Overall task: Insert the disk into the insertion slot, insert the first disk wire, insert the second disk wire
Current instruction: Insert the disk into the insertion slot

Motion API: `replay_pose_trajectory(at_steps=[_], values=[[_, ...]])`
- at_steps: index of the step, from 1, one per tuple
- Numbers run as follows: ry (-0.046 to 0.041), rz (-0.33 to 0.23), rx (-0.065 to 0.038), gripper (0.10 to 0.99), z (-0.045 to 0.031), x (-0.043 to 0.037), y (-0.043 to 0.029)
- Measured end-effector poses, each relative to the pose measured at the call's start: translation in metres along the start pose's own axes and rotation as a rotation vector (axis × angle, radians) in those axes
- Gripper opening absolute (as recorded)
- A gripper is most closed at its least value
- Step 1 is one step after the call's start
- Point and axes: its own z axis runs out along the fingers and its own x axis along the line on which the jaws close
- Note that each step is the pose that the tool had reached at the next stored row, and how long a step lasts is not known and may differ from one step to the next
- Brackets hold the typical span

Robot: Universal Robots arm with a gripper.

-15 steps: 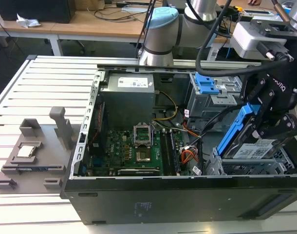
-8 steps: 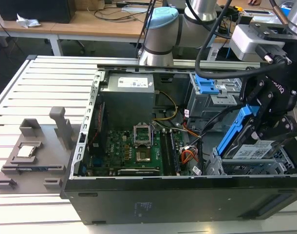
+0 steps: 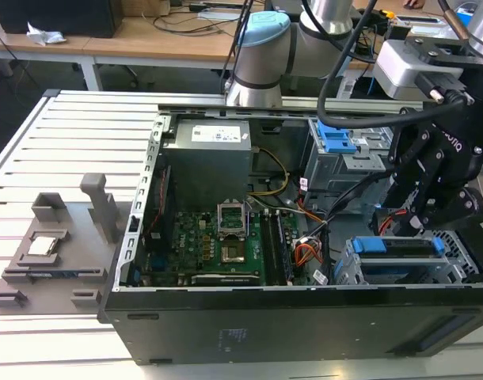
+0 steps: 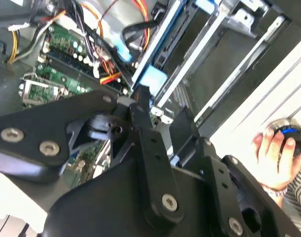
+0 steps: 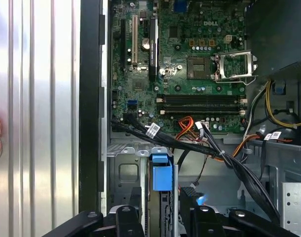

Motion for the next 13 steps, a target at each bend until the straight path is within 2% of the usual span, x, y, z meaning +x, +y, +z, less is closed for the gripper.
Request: replay_pose_trajectory(at_steps=[7, 10, 11, 13], values=[[0.0, 0.0, 0.0, 0.427, 0.0003, 0.0, 0.0], [0.0, 0.0, 0.0, 0.239, 0.0004, 0.0, 0.0], [0.0001, 0.0, 0.0, 0.118, 0.0005, 0.0, 0.0], [0.0001, 0.0, 0.0, 0.106, 0.0006, 0.0, 0.0]])
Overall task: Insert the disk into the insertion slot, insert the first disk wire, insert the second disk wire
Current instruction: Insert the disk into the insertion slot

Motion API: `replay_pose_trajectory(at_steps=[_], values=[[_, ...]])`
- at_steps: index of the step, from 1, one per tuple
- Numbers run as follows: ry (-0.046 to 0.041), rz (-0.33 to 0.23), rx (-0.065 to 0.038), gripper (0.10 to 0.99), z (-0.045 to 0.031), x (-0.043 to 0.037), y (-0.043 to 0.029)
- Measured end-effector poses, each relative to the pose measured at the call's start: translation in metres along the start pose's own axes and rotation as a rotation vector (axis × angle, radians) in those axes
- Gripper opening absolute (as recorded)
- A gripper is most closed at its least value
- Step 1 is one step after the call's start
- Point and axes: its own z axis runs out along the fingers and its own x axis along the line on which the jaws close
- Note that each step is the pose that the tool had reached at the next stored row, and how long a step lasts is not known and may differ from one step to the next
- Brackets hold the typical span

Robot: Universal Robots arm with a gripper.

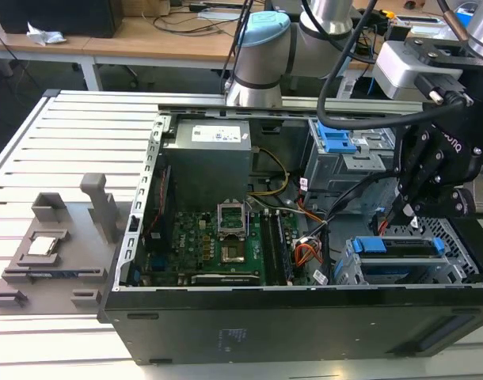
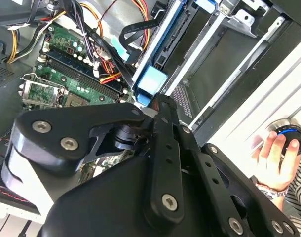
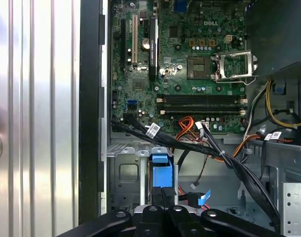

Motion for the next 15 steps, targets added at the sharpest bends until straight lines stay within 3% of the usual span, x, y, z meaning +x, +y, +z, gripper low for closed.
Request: replay_pose_trajectory(at_steps=[10, 15], values=[[0.0, 0.0, 0.0, 0.106, 0.0004, 0.0, 0.0], [-0.0001, 0.0, 0.0, 0.106, 0.0092, 0.0, -0.0003]])
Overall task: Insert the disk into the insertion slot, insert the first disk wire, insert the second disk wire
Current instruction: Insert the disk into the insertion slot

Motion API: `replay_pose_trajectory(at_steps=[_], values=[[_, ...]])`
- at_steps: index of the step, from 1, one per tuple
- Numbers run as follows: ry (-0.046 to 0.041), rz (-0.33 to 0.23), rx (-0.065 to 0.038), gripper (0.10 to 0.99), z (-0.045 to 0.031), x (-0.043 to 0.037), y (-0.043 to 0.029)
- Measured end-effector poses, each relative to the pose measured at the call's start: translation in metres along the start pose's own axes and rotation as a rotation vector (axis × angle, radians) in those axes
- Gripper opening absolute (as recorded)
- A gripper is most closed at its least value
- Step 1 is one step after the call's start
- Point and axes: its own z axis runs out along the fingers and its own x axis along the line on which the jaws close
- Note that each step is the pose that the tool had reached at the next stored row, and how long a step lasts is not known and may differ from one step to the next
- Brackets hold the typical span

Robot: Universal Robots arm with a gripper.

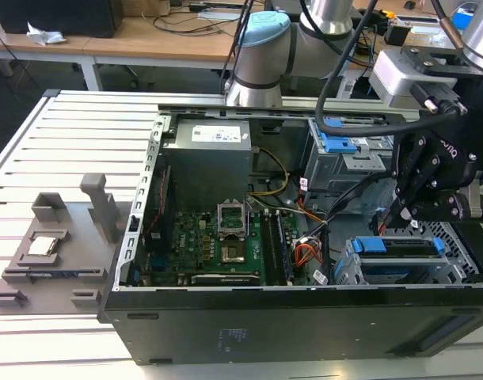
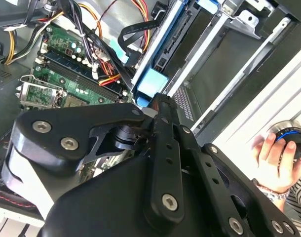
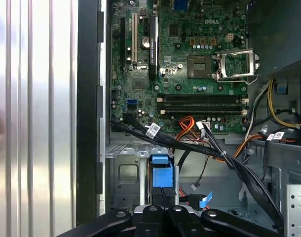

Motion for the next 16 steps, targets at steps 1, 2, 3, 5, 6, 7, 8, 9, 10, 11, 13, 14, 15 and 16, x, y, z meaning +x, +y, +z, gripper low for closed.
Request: replay_pose_trajectory(at_steps=[1, 2, 3, 5, 6, 7, 8, 9, 10, 11, 13, 14, 15, 16], values=[[0.0001, 0.0, 0.0, 0.106, 0.0021, 0.0, -0.0001], [0.0001, 0.0, 0.0, 0.106, 0.0029, 0.0, -0.0001], [0.0, 0.0, 0.0, 0.106, 0.0041, 0.0, -0.0002], [0.0001, 0.0, 0.0, 0.106, 0.0067, 0.0, -0.0004], [0.0001, 0.0, 0.0, 0.106, 0.009, 0.0, -0.0006], [0.0001, 0.0, 0.0, 0.106, 0.0106, 0.0, -0.0007], [0.0001, 0.0, 0.0, 0.106, 0.0132, -0.0001, -0.0008], [0.0001, 0.0, 0.0, 0.106, 0.0143, -0.0001, -0.0009], [0.0002, 0.0, 0.0, 0.106, 0.0148, -0.0001, -0.0009], [0.0002, 0.0, 0.0, 0.106, 0.0154, -0.0001, -0.0009], [0.0001, 0.0, 0.0, 0.106, 0.0166, -0.0001, -0.0011], [0.0001, 0.0, 0.0, 0.106, 0.0174, -0.0001, -0.0011], [0.0001, 0.0, 0.0, 0.106, 0.0178, -0.0001, -0.0012], [0.0001, 0.0, 0.0, 0.106, 0.0183, -0.0001, -0.0012]])
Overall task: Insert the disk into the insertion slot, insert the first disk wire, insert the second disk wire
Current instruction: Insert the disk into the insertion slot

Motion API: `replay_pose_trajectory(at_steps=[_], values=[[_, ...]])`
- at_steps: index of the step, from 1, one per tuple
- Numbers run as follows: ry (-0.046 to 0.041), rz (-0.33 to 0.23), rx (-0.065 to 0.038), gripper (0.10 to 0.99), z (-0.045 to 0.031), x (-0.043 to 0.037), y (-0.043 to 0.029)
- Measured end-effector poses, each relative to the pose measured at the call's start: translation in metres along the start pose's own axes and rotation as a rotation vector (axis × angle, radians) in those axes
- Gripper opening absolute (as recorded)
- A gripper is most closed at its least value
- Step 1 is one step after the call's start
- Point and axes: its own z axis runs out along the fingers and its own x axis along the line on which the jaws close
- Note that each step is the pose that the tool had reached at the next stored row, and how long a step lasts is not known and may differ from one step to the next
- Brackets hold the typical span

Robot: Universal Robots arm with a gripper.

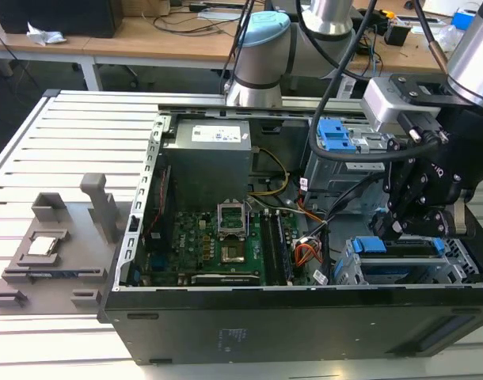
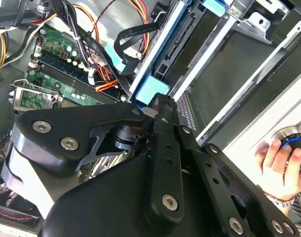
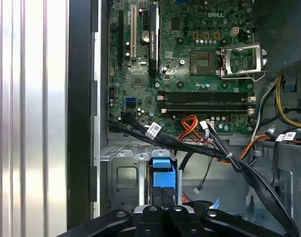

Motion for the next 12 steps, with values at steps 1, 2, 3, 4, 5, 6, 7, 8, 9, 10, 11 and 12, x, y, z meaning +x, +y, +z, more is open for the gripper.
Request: replay_pose_trajectory(at_steps=[1, 2, 3, 4, 5, 6, 7, 8, 9, 10, 11, 12], values=[[0.0, 0.0, 0.0, 0.106, 0.0009, 0.0, -0.0001], [0.0, 0.0, 0.0, 0.106, 0.0024, 0.0, -0.0002], [0.0, 0.0, 0.0, 0.106, 0.0042, 0.0, -0.0003], [0.0002, 0.0, 0.0, 0.106, 0.0053, 0.0, -0.0007], [0.0002, 0.0, 0.0, 0.106, 0.0055, 0.0, -0.0015], [0.0002, 0.0, 0.0, 0.106, 0.0058, -0.0002, -0.0027], [0.0, 0.0, 0.0, 0.106, 0.0061, -0.0003, -0.0041], [-0.0002, 0.0, 0.0, 0.106, 0.0064, -0.0005, -0.0063], [-0.0002, 0.0, 0.0, 0.106, 0.0067, -0.0005, -0.0096], [0.0, 0.0, 0.0, 0.106, 0.0068, -0.0006, -0.0125], [-0.0001, 0.0, 0.0, 0.106, 0.0071, -0.0006, -0.0162], [0.0, 0.0, 0.0, 0.106, 0.0072, -0.0006, -0.019]])
